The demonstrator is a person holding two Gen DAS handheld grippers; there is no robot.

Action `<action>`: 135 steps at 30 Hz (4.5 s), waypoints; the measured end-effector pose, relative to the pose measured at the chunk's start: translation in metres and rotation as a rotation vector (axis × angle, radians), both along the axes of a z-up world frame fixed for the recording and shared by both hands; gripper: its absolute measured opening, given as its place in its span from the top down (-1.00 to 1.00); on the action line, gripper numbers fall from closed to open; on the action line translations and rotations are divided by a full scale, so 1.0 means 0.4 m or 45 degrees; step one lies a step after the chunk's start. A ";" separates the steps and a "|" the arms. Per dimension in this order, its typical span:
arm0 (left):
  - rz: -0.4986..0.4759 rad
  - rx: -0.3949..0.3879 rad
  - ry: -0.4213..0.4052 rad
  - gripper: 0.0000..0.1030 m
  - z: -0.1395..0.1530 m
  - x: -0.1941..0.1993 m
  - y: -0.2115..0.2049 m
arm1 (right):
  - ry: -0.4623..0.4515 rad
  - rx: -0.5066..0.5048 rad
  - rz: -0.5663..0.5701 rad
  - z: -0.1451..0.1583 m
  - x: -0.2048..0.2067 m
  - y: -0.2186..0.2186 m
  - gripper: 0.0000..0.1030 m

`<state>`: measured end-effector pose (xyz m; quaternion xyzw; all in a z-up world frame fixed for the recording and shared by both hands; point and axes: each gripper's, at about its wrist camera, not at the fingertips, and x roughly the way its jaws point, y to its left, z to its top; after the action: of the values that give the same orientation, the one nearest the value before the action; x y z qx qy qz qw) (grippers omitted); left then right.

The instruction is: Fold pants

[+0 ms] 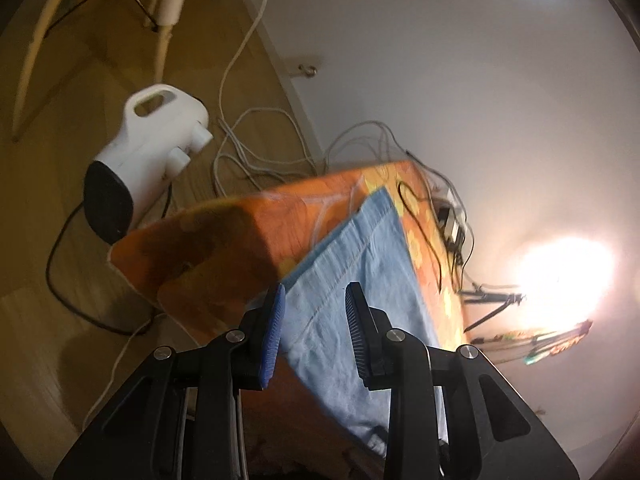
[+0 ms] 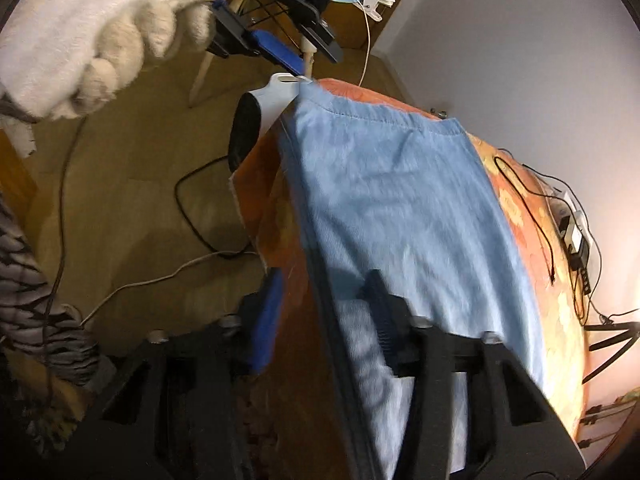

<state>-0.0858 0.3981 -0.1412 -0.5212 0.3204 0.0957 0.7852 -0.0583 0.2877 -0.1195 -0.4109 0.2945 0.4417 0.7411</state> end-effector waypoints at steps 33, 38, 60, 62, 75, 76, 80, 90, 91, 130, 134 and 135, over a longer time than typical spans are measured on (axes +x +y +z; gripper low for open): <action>-0.195 -0.155 0.060 -0.13 -0.167 0.085 -0.014 | 0.353 0.257 -0.194 0.115 0.106 -0.055 0.59; -0.189 -0.102 0.031 0.21 -0.138 0.077 -0.017 | 0.349 0.254 -0.204 0.112 0.109 -0.051 0.59; -0.261 0.013 0.022 -0.09 -0.139 0.130 0.006 | 0.490 0.349 -0.238 0.163 0.163 -0.009 0.24; -0.253 0.000 0.015 -0.09 -0.145 0.134 0.007 | 0.493 0.346 -0.245 0.156 0.167 -0.014 0.24; -0.278 0.046 0.027 0.50 -0.104 0.099 -0.045 | 0.548 0.417 -0.368 0.183 0.246 -0.013 0.17; -0.273 0.058 0.026 0.54 -0.094 0.092 -0.050 | 0.571 0.437 -0.378 0.191 0.258 -0.006 0.09; -0.284 0.099 -0.036 0.69 -0.050 0.075 -0.075 | 0.675 0.485 -0.418 0.202 0.306 0.027 -0.01; -0.392 0.167 -0.105 0.74 -0.017 0.103 -0.146 | 0.946 0.533 -0.616 0.144 0.443 0.142 -0.27; -0.404 0.182 -0.105 0.74 -0.014 0.105 -0.153 | 0.947 0.520 -0.631 0.135 0.451 0.153 -0.27; -0.475 0.852 0.055 -0.23 0.068 0.124 -0.367 | 1.134 0.544 -0.742 0.076 0.539 0.014 0.86; -0.553 0.885 0.043 -0.23 0.067 0.146 -0.406 | 1.204 0.597 -0.776 0.055 0.555 -0.046 0.86; -0.568 0.879 0.035 -0.23 0.066 0.155 -0.413 | 1.213 0.604 -0.779 0.051 0.555 -0.053 0.86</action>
<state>-0.0237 0.2328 -0.1149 -0.1436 0.3851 0.0321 0.9111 0.1637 0.2666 -0.0992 0.1110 0.5915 0.3977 0.6926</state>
